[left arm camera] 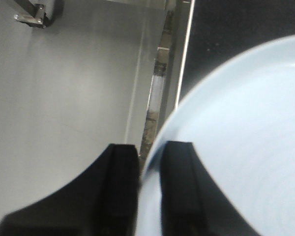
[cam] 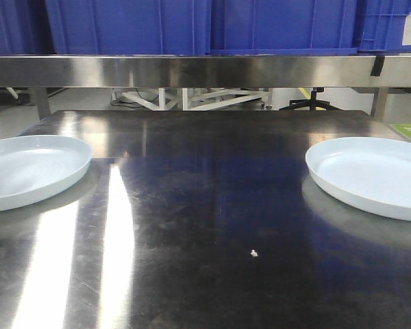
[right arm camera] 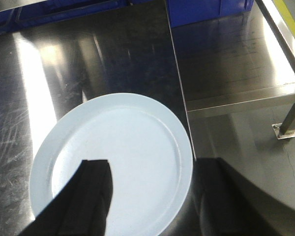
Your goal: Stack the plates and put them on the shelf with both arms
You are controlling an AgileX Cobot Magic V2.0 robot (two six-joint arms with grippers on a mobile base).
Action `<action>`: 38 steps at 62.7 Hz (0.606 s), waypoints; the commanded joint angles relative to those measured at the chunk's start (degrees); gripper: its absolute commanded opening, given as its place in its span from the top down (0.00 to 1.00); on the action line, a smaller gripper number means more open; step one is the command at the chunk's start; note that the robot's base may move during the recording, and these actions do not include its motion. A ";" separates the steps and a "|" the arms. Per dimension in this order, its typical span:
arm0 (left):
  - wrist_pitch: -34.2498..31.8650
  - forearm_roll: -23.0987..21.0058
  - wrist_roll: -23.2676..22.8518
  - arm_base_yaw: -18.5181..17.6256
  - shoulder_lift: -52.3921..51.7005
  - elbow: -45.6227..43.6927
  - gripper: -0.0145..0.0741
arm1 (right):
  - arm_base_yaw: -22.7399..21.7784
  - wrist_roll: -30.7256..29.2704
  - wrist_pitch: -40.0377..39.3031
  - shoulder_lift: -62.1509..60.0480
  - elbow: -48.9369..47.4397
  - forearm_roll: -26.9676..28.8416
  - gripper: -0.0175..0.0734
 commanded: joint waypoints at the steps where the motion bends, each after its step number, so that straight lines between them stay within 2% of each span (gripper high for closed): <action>1: -0.42 -1.49 -0.34 -0.07 -2.99 -1.88 0.71 | -0.35 -0.34 -4.12 -0.35 -2.07 -0.58 0.28; 11: 2.00 -3.24 -0.34 -1.84 -6.77 -3.80 0.73 | -0.35 -0.34 -4.12 -0.35 -2.07 -0.58 0.28; 20: 3.78 -5.94 -0.34 -6.57 -10.81 -6.22 0.73 | -0.35 -0.34 -4.12 -0.35 -2.07 -0.58 0.28; 27: 1.93 -8.44 -0.34 -14.49 -13.11 -6.70 0.73 | -0.35 -0.34 -4.12 -0.35 -2.07 -0.58 0.28; 38: -3.29 -8.58 -0.43 -27.19 -11.61 -6.94 0.73 | -0.35 -0.34 -3.79 -0.35 -2.07 -0.58 0.28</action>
